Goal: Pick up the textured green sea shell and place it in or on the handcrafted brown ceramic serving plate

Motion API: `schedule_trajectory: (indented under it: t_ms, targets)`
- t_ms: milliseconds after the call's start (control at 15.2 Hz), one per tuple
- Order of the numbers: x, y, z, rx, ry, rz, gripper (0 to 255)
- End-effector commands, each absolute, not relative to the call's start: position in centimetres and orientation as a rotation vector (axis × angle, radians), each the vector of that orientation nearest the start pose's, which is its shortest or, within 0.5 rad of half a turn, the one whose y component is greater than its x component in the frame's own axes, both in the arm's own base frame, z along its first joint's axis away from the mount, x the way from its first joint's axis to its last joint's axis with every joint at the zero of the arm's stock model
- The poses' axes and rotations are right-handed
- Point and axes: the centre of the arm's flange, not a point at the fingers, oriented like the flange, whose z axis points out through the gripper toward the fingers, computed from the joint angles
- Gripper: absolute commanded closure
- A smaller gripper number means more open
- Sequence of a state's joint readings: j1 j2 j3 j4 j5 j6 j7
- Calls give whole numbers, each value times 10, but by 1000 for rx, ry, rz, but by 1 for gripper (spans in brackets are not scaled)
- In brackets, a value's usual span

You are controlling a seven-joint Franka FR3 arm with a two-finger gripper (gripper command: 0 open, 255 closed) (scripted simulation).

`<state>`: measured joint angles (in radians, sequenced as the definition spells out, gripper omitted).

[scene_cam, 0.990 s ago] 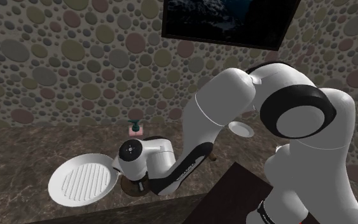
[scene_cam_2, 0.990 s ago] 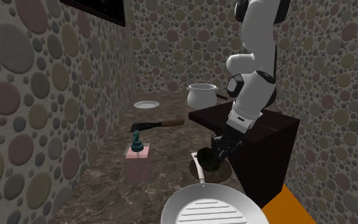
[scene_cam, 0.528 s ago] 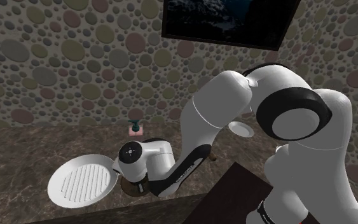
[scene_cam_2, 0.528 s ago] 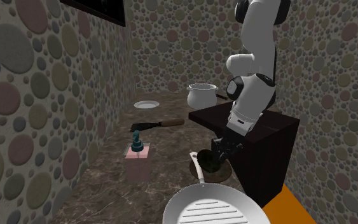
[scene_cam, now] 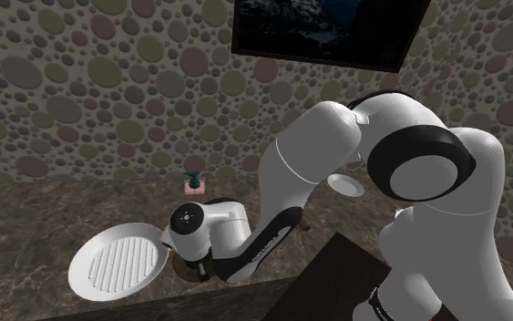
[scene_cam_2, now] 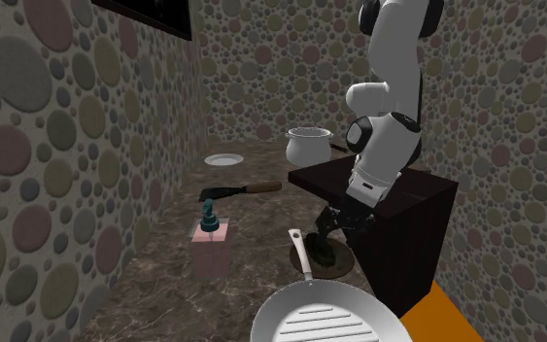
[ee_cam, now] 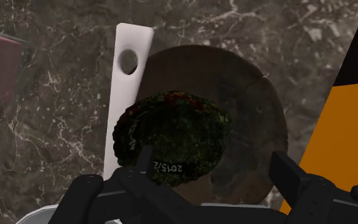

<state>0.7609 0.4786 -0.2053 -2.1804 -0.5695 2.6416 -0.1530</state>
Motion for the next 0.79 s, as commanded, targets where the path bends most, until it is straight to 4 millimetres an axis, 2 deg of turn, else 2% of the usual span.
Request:
schedule_trajectory:
  t_ms: [0,198,726]
  targets:
    - [462,305,180,-2849,-2030,-79,0]
    - [453,314,214,-2849,-2030,-79,0]
    - [453,314,214,-2849,-2030,-79,0]
